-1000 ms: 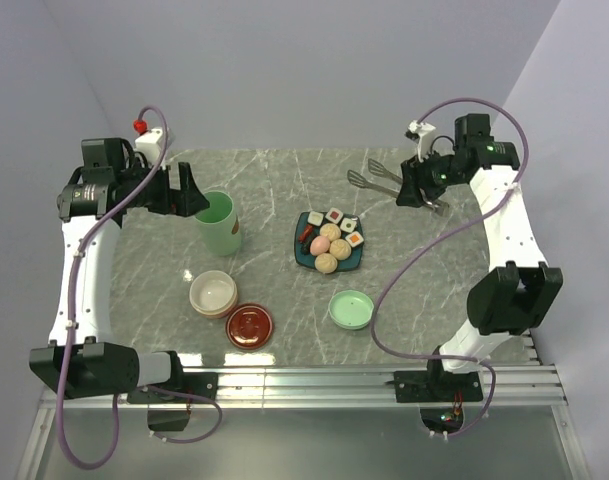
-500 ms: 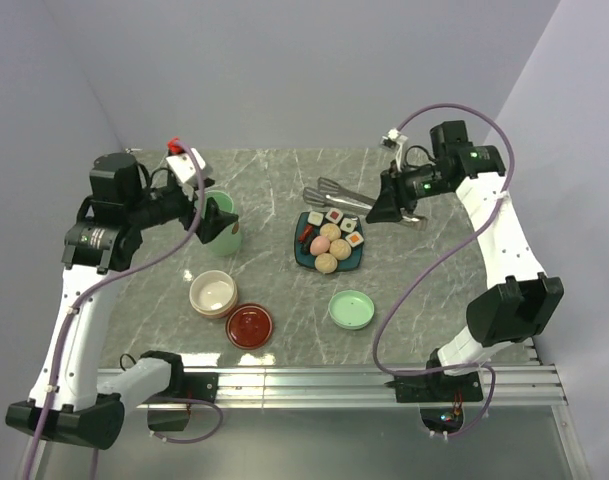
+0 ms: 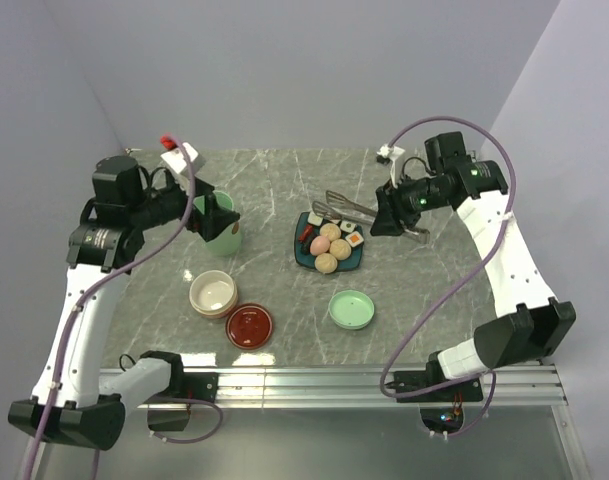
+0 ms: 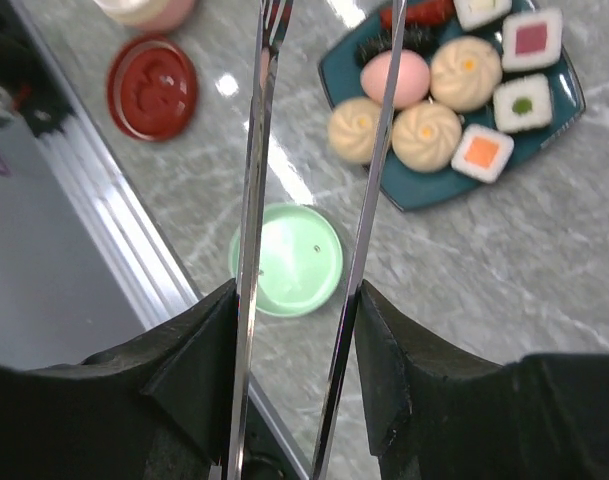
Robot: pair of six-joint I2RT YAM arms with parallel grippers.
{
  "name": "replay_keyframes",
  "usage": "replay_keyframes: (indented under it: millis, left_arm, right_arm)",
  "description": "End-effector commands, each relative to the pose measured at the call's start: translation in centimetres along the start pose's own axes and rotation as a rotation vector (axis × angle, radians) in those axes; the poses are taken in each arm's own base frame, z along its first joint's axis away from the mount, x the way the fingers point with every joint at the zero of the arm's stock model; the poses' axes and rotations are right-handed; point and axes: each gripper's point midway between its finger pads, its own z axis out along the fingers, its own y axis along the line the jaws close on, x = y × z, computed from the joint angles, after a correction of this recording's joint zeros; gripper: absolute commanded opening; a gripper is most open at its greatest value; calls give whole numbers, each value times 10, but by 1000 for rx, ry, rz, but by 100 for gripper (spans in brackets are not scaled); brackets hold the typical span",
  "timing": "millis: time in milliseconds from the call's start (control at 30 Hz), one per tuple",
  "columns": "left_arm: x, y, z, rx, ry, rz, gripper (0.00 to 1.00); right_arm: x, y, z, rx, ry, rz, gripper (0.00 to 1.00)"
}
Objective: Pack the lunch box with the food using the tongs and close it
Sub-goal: Pick up the food using the clamp
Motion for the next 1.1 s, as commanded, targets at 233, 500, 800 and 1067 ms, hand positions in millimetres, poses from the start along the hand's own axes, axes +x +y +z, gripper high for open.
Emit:
replay_keyframes:
  millis: [233,500,800,1067]
  left_arm:
    - [-20,31,-28,-74,-122,-364,99]
    - [-14,40,-35,-119,-146,-407,99]
    - [-13,45,-36,-138,-153,-411,99]
    - [-6,46,-36,-141,-120,-397,99]
  right_arm:
    - [48,-8,8,152,117,-77,54]
    - [36,-2,36,150,136,-66,53]
    - [-5,-27,53,290,106,-103,51]
    - [26,-19,42,255,214,-150,50]
